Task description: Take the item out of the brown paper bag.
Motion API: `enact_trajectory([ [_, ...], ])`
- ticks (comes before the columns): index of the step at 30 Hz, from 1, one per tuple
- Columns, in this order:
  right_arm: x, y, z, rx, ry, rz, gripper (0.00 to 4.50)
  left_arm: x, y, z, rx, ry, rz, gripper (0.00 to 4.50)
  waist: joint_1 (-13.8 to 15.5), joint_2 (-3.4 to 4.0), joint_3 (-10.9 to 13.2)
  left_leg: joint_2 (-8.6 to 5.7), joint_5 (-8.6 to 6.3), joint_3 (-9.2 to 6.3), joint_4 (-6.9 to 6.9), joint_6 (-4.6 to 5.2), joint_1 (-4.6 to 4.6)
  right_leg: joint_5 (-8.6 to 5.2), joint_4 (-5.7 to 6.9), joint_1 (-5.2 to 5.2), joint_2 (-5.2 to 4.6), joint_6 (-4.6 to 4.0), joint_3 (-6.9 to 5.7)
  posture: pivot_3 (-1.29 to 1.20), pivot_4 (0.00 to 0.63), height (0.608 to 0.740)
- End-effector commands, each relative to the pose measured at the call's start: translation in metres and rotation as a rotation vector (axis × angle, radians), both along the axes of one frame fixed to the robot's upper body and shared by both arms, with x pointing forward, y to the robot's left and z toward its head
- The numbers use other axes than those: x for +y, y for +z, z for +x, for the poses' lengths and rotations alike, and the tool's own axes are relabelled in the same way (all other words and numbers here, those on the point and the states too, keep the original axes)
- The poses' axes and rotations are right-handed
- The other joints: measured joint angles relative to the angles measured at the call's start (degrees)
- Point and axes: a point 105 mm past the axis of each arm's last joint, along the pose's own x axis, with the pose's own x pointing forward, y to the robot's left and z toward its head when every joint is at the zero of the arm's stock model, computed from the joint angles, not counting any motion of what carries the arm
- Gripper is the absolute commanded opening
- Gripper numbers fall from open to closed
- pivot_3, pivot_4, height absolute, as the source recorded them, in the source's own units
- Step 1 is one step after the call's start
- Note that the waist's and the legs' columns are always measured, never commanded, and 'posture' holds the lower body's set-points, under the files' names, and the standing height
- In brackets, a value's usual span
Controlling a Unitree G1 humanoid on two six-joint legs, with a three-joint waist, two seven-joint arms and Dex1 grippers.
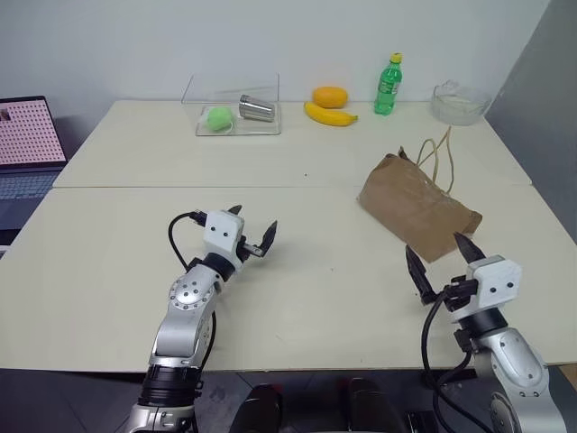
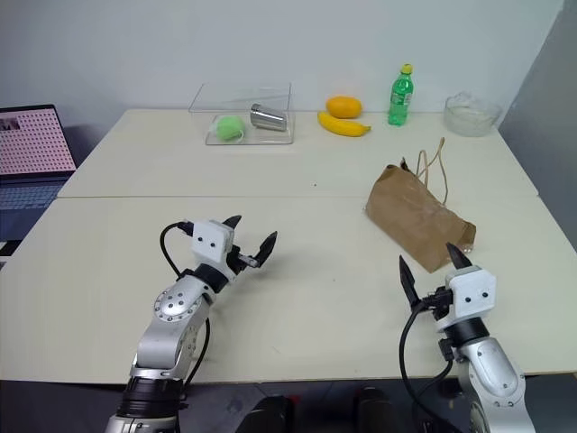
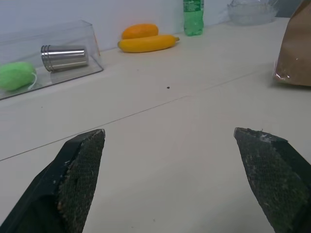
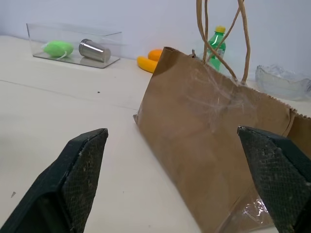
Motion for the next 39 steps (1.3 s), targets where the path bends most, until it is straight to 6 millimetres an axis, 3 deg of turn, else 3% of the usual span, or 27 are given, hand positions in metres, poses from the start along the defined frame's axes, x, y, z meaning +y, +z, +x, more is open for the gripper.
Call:
enact_trajectory([
  [1,0.001,0.014,-0.003,-0.057,-0.001,-0.006,4.50,-0.007,0.019,0.000,-0.067,-0.036,-0.022,4.49,0.0,0.00,0.0,0.00,0.00,0.00,0.00,0.00,0.00,0.00,0.00,0.00,0.00,0.00,0.00,0.00,0.150,0.740],
  [12,0.001,0.015,-0.001,-0.056,0.008,-0.012,4.50,-0.006,0.020,-0.004,-0.070,-0.016,-0.009,4.49,0.0,0.00,0.0,0.00,0.00,0.00,0.00,0.00,0.00,0.00,0.00,0.00,0.00,-0.01,0.01,0.00,0.150,0.740],
  [23,-0.001,0.019,0.004,-0.065,0.021,-0.026,4.50,-0.006,0.044,-0.019,-0.113,-0.041,-0.013,4.49,0.0,0.00,0.0,0.01,0.00,0.02,0.00,0.00,0.00,0.00,0.00,0.00,0.01,0.00,0.03,0.00,0.150,0.740],
  [26,0.000,0.028,0.006,-0.081,0.033,-0.025,4.50,-0.013,0.057,-0.026,-0.088,-0.178,-0.074,4.49,0.0,0.00,0.0,0.03,0.00,0.04,0.00,0.00,0.00,0.00,0.01,-0.01,0.02,0.00,0.04,0.00,0.150,0.740],
  [30,0.001,0.044,0.011,-0.099,0.054,-0.029,4.50,-0.032,0.065,-0.044,-0.042,-0.481,0.011,4.49,-0.1,0.01,0.0,0.03,0.00,0.04,-0.01,0.00,0.00,0.00,0.01,-0.02,0.04,-0.01,0.03,0.00,0.150,0.740],
  [39,-0.012,0.084,0.033,-0.069,0.006,-0.042,4.50,-0.036,0.095,-0.045,0.024,-0.727,0.102,4.49,-0.2,0.01,0.1,0.05,0.00,0.06,-0.01,0.01,-0.02,0.03,0.00,-0.06,0.09,-0.06,0.05,0.00,0.150,0.740],
])
